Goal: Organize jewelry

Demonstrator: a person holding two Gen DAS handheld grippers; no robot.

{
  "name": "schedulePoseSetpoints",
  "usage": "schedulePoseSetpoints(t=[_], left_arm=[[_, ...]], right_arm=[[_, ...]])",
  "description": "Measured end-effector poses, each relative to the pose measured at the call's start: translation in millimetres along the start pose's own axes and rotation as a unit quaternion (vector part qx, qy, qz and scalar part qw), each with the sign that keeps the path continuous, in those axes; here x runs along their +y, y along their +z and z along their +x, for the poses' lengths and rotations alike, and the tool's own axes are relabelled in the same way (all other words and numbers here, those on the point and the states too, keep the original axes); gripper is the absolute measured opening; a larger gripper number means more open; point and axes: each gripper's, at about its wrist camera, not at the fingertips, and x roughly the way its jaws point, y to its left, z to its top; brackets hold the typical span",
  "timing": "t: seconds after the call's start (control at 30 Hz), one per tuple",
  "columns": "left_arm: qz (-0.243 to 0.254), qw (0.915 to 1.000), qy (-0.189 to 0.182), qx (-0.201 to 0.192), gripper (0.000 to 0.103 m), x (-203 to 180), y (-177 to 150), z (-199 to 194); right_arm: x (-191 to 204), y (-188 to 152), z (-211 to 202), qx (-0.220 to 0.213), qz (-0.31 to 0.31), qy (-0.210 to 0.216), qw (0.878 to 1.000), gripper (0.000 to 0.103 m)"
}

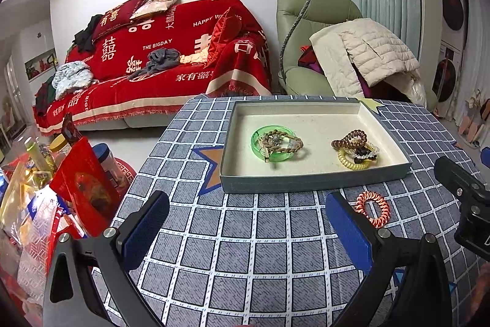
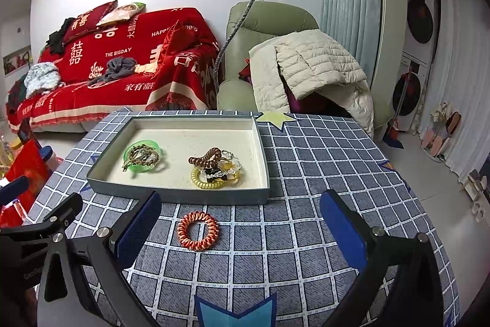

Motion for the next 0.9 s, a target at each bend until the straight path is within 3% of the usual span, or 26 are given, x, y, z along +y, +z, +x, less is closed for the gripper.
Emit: schedulePoseSetpoints(t=[0.9], left_arm=[[0.003,1.0,-0.006,0.0,0.103,-3.5,0.7,-6.1]], right_arm=[[1.7,-3.1,-0.5,0.002,0.002,0.002,1.0,0.103]])
